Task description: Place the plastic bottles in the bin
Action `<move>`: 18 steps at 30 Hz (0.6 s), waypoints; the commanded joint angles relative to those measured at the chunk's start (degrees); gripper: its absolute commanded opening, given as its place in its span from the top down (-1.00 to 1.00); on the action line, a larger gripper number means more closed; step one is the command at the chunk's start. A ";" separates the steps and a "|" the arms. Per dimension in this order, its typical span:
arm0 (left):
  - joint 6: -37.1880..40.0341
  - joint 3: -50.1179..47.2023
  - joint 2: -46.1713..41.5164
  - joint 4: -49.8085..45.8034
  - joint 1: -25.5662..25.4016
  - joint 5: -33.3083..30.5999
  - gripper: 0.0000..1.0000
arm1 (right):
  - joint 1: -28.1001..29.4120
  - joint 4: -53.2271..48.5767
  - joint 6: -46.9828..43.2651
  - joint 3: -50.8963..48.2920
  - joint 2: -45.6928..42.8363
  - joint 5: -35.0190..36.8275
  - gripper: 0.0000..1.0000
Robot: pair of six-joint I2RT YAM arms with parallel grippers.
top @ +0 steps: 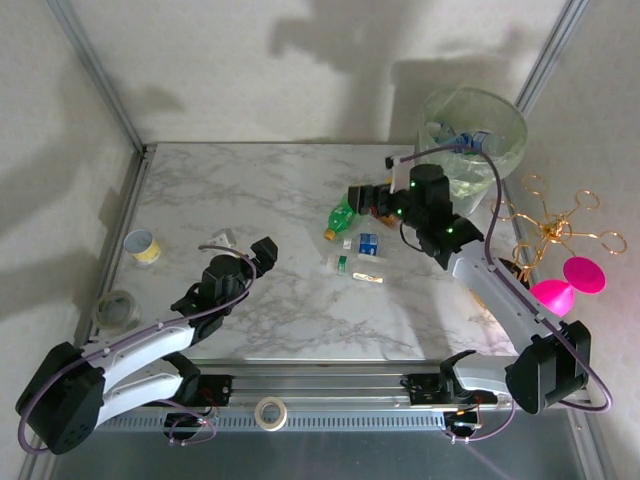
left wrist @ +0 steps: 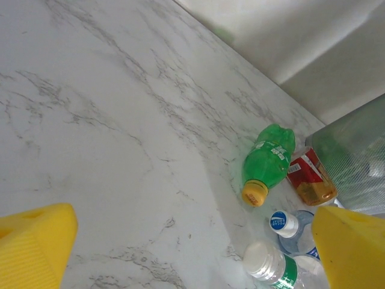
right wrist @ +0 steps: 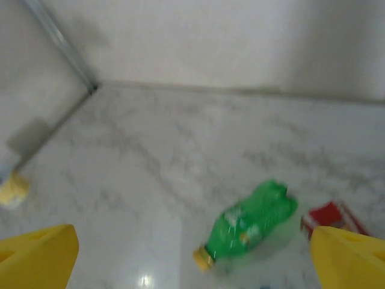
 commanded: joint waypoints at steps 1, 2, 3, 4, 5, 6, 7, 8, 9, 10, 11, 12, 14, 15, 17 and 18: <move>0.13 1.77 0.87 1.69 0.60 1.42 -0.99 | 3.72 -9.60 -5.15 -1.40 1.56 1.19 -0.98; -0.11 1.69 1.11 2.02 0.54 1.32 -0.99 | 5.07 -11.91 -5.72 -1.55 2.36 2.70 -0.98; -0.28 1.75 1.35 2.10 0.60 1.31 -0.99 | 6.23 -13.68 -5.95 -1.58 3.15 3.97 -0.98; -0.41 1.81 1.61 2.11 0.69 1.33 -0.99 | 7.46 -15.85 -6.07 -1.47 4.12 5.50 -0.98; -0.37 1.92 1.73 2.04 0.69 1.31 -0.99 | 8.86 -17.43 -6.11 -1.38 5.09 6.92 -0.97; -0.39 2.16 1.93 1.83 0.77 1.38 -0.99 | 10.22 -19.19 -6.08 -1.29 6.18 8.66 -0.98; -0.27 2.37 2.01 1.57 0.82 1.39 -0.99 | 11.27 -20.96 -6.12 -1.16 7.27 10.43 -0.98; -0.13 2.53 2.10 1.39 0.86 1.31 -0.99 | 13.01 -22.44 -6.17 -0.97 8.50 12.10 -0.98; -0.07 2.67 2.15 1.28 0.90 1.21 -0.99 | 14.18 -24.19 -6.32 -0.72 9.83 14.13 -0.98; 0.01 2.61 2.14 1.20 1.02 1.15 -0.99 | 15.04 -26.05 -6.60 -0.15 11.58 16.37 -0.98; 0.00 2.56 2.04 1.23 1.08 1.13 -0.99 | 15.39 -27.28 -6.77 0.31 12.97 17.64 -0.98; 0.02 2.57 2.10 1.18 1.13 1.13 -0.99 | 15.66 -28.54 -6.91 1.08 14.45 18.87 -0.98; 0.02 2.56 2.10 1.12 1.29 1.28 -0.99 | 15.95 -30.14 -7.34 2.44 16.65 20.03 -0.97; 0.05 2.58 2.02 0.94 1.26 1.39 -0.99 | 16.04 -30.73 -7.68 3.27 17.71 20.42 -0.98; 0.03 2.45 1.69 0.55 1.39 1.39 -0.99 | 16.21 -30.98 -8.96 4.30 19.12 20.58 -0.98; 0.00 2.22 1.40 0.36 1.39 1.32 -0.99 | 16.17 -30.85 -9.68 4.72 19.67 20.93 -0.98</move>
